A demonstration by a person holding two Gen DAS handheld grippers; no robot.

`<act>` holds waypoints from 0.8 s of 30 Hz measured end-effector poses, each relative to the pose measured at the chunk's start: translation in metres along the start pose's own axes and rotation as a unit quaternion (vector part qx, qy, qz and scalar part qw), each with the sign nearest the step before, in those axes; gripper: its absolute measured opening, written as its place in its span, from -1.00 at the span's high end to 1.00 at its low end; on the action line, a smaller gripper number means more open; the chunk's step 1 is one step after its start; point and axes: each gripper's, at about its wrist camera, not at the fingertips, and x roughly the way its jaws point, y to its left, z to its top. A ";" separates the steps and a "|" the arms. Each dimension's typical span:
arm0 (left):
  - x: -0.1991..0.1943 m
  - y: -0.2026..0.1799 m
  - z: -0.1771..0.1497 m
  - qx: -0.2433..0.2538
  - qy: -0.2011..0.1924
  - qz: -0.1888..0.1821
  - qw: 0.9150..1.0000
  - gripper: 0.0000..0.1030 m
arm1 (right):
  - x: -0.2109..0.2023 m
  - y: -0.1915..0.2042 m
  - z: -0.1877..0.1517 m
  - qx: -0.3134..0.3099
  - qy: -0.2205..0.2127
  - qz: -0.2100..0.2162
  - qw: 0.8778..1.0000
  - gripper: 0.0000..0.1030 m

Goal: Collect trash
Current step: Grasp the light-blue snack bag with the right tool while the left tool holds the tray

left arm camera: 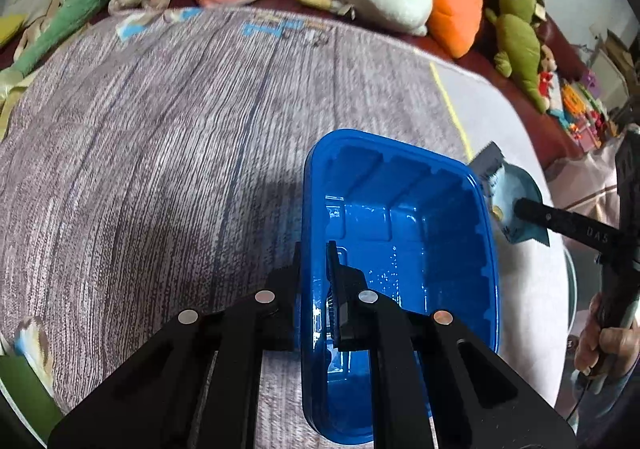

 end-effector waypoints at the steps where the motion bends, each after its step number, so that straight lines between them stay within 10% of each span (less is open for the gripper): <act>1: -0.003 -0.003 0.001 0.000 -0.003 -0.001 1.000 0.80 | -0.007 -0.004 -0.001 0.004 -0.006 0.000 1.000 0.49; 24: -0.025 -0.214 -0.023 0.146 -0.002 -0.067 0.987 0.79 | -0.182 -0.141 -0.077 0.122 -0.139 -0.031 0.982 0.49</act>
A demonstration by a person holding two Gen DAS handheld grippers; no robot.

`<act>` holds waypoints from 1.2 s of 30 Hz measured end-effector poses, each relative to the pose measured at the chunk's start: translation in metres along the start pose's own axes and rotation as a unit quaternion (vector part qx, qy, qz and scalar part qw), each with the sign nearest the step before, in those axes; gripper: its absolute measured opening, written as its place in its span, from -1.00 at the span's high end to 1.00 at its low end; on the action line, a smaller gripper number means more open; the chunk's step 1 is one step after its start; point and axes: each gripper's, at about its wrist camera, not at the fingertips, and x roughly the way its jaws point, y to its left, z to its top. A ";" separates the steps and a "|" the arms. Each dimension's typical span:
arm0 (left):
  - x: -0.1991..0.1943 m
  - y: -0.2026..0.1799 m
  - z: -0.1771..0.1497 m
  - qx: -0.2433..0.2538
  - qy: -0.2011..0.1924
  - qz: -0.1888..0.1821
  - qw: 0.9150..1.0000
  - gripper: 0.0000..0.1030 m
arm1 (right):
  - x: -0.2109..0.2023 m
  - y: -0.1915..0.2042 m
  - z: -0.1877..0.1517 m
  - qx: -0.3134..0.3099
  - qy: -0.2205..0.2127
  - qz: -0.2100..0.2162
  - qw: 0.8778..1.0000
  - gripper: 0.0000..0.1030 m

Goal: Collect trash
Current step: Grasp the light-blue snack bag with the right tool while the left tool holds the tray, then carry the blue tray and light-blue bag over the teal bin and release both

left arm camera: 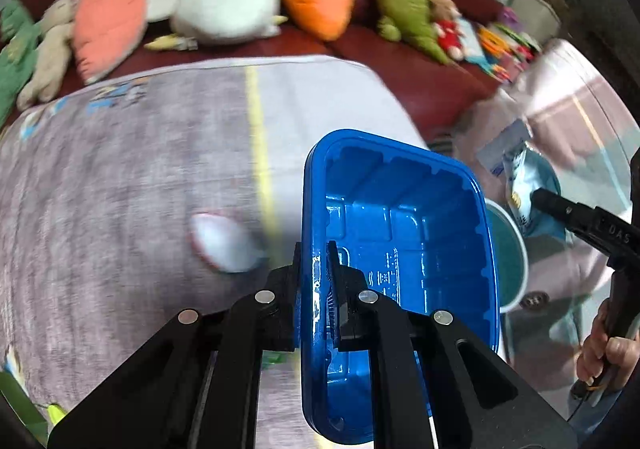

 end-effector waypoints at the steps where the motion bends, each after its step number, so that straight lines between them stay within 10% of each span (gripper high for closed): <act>1: 0.003 -0.008 0.001 0.007 0.002 -0.002 1.000 0.79 | -0.008 -0.010 -0.001 0.007 -0.007 -0.002 1.000 0.49; 19: 0.084 -0.180 0.004 0.119 0.072 -0.020 0.990 0.79 | -0.091 -0.181 -0.032 0.137 -0.067 -0.033 0.988 0.49; 36: 0.151 -0.254 0.005 0.153 0.103 -0.052 0.981 0.73 | -0.088 -0.240 -0.037 0.179 -0.065 -0.056 0.980 0.48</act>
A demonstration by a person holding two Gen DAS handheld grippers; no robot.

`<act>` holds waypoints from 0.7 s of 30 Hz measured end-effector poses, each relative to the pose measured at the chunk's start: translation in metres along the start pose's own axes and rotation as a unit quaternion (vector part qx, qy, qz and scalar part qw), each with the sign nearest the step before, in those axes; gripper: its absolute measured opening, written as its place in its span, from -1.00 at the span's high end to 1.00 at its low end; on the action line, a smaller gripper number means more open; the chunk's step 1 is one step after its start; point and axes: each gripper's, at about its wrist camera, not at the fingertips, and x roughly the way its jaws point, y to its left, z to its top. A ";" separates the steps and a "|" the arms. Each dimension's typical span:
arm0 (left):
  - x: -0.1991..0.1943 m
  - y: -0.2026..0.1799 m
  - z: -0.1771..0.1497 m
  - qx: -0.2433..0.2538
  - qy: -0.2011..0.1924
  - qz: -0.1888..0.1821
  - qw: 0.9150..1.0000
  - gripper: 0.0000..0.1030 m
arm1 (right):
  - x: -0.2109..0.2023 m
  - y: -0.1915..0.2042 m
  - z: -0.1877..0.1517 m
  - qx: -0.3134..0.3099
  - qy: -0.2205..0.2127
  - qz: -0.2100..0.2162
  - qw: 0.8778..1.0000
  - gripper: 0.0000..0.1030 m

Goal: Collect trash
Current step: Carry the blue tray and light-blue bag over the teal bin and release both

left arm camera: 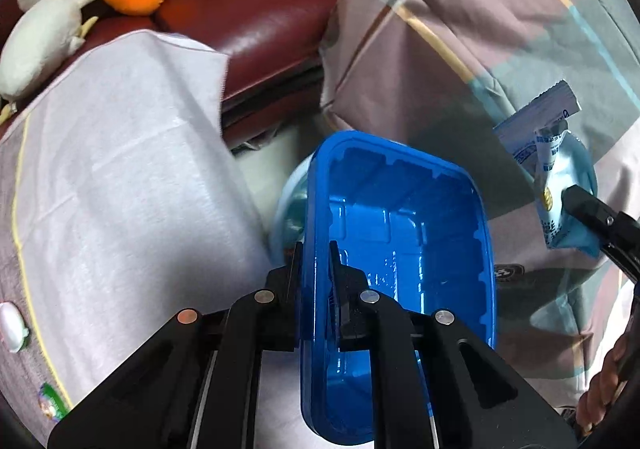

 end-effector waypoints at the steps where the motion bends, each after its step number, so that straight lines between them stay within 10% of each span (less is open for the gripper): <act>1: 0.003 -0.001 0.001 0.000 0.002 -0.005 1.000 0.61 | 0.001 -0.001 0.000 0.000 -0.001 -0.003 1.000 0.48; 6: 0.011 -0.007 -0.002 0.008 -0.006 -0.016 1.000 -0.22 | 0.004 -0.002 0.002 0.001 0.001 -0.011 1.000 0.47; 21: -0.003 0.018 -0.022 -0.012 -0.005 -0.027 1.000 -0.64 | 0.022 0.009 0.003 -0.009 0.016 -0.027 0.999 0.46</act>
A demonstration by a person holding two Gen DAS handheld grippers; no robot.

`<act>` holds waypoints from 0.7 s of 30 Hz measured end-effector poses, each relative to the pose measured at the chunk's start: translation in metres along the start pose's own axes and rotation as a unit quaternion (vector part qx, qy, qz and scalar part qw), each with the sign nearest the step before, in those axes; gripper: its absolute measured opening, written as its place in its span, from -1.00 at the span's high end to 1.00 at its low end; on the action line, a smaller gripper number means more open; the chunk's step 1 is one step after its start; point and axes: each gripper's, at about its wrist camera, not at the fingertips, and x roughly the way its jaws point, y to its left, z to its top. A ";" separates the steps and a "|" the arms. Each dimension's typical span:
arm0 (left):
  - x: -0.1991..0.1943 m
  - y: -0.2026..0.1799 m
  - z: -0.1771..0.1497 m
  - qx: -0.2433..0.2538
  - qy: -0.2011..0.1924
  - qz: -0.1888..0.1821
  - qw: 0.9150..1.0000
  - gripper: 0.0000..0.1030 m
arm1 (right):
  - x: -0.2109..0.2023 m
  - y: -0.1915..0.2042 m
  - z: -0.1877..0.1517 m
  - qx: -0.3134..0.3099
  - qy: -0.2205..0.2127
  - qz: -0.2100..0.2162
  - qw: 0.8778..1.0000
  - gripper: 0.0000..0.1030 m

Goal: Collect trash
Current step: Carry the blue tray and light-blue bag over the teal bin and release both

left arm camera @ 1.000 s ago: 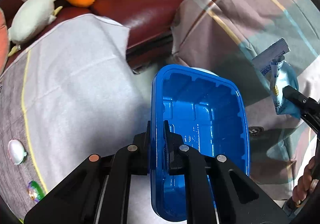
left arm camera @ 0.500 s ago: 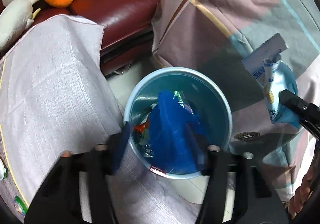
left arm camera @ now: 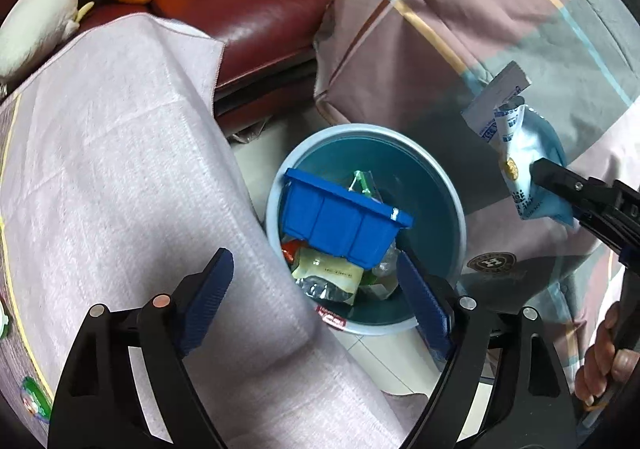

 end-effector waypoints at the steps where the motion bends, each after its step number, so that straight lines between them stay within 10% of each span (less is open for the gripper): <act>1: -0.001 0.001 -0.001 -0.001 0.000 0.000 1.000 -0.65 | 0.002 0.000 0.000 0.000 0.001 -0.003 1.000 0.46; 21: -0.025 0.027 -0.023 -0.027 -0.009 -0.023 0.999 -0.76 | 0.016 0.029 -0.009 -0.014 0.031 -0.031 0.999 -0.44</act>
